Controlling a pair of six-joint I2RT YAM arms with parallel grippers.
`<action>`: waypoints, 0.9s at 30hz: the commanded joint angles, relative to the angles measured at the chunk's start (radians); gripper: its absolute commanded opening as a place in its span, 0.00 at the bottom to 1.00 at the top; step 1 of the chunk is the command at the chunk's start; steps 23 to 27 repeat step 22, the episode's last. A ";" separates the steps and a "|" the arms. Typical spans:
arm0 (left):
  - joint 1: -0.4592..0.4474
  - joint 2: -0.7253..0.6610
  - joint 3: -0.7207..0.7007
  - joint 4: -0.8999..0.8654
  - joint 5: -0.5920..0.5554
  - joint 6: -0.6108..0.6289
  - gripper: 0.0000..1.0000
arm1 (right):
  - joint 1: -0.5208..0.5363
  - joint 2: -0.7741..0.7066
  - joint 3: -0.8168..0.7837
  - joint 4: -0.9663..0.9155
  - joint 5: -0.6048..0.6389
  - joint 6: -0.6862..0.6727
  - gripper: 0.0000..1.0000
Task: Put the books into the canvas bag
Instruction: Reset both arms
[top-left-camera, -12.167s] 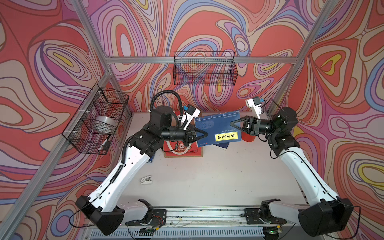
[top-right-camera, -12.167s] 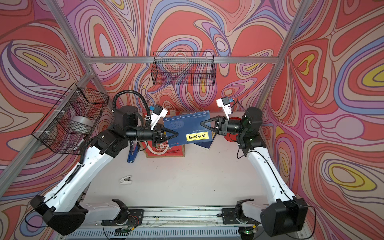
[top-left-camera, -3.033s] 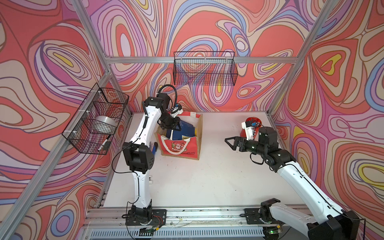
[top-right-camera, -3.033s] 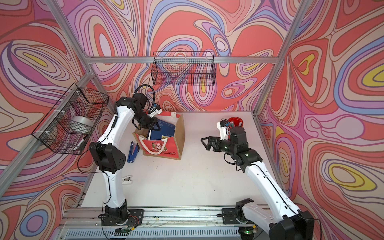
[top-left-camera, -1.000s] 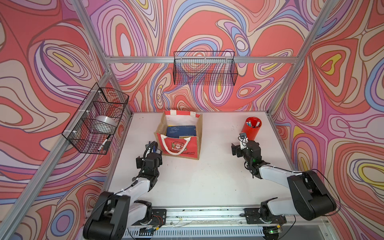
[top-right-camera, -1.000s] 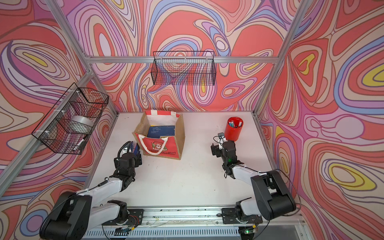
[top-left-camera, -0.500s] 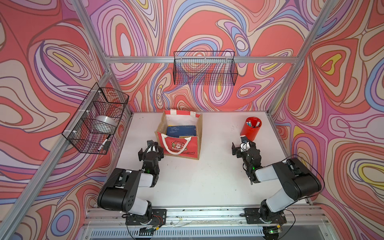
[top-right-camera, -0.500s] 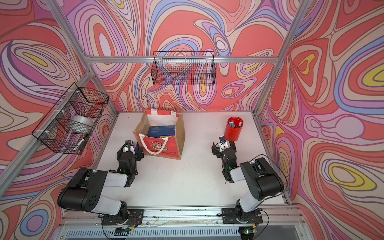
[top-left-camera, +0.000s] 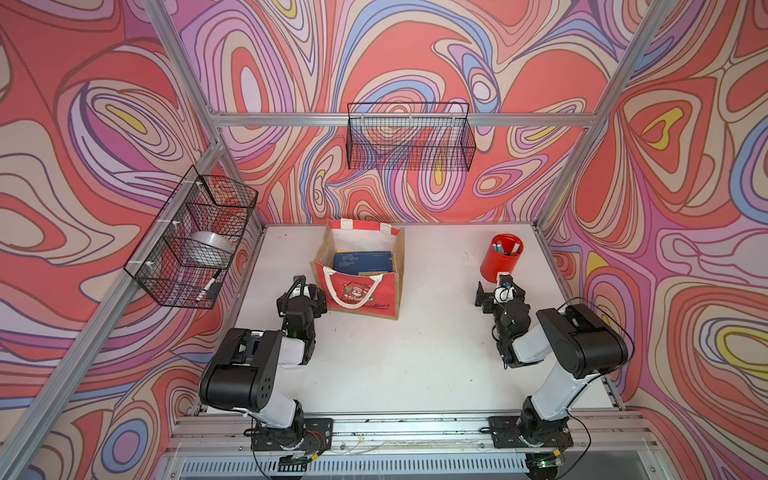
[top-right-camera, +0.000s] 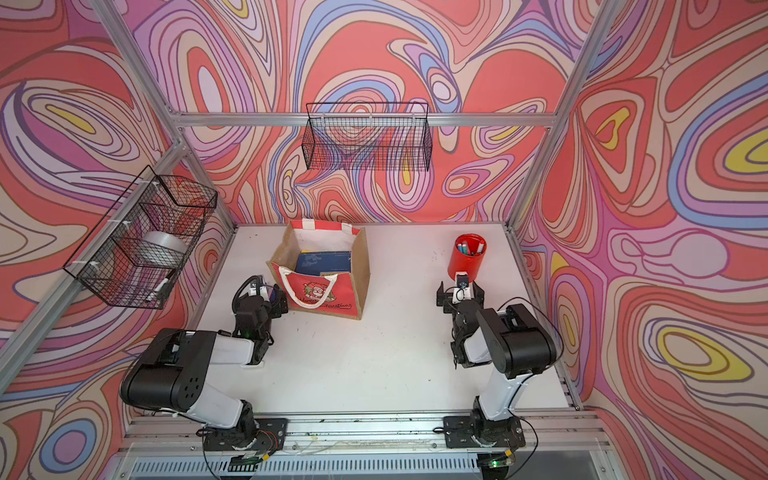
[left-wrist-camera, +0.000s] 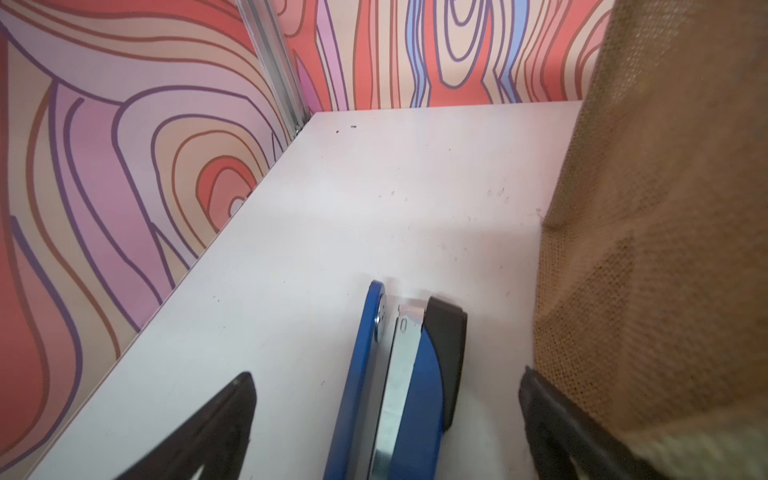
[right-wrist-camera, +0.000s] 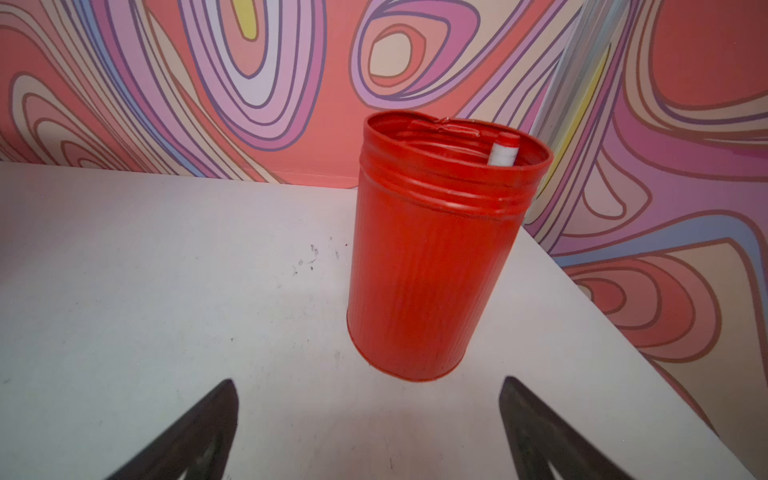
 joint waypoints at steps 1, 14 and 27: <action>-0.004 0.012 0.005 0.048 0.038 0.010 1.00 | -0.010 -0.015 0.029 -0.067 0.049 0.045 0.98; -0.004 0.007 0.026 -0.007 0.034 0.005 1.00 | -0.013 -0.019 0.034 -0.080 0.047 0.049 0.98; -0.003 0.008 0.031 -0.018 0.034 -0.002 1.00 | -0.013 -0.019 0.034 -0.081 0.047 0.049 0.98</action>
